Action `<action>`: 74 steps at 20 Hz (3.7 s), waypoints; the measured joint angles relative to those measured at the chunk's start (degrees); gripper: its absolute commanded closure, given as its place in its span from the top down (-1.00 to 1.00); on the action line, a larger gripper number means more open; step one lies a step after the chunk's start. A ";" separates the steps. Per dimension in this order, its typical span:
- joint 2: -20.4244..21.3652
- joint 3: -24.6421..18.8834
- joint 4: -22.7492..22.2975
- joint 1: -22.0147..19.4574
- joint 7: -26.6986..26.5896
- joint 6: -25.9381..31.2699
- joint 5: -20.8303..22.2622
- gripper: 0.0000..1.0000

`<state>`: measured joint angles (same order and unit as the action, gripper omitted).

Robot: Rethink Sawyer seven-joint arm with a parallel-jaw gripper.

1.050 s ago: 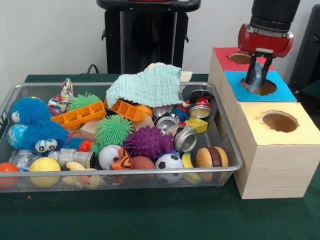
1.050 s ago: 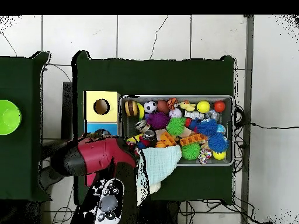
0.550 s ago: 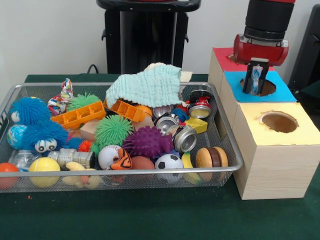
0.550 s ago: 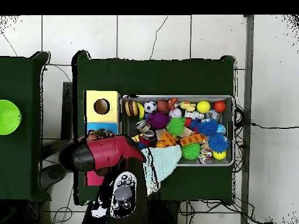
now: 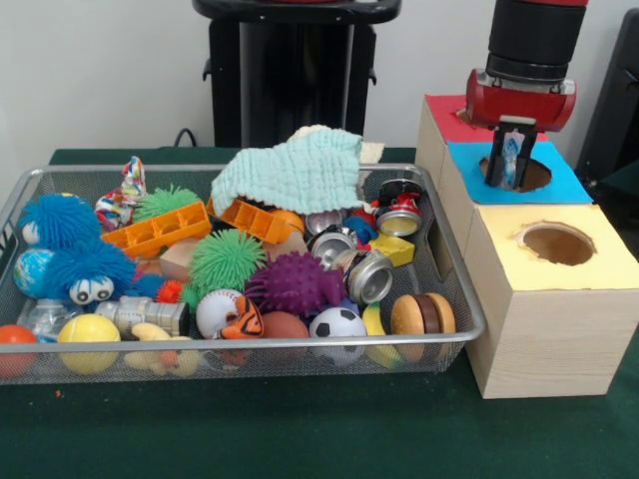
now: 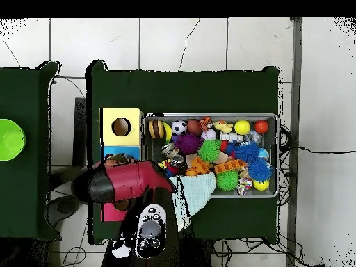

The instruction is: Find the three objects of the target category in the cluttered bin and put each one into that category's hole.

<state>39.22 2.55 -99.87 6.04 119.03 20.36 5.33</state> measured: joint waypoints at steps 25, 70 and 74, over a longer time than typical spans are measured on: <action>-0.85 4.14 -1.09 3.50 0.00 -3.19 -5.67 -1.00; -5.32 7.73 -0.98 7.97 -0.01 -8.94 -11.40 1.00; -4.99 7.44 -1.23 7.67 0.00 -8.64 -11.42 1.00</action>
<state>34.22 10.00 -101.10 13.71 119.03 11.72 -6.09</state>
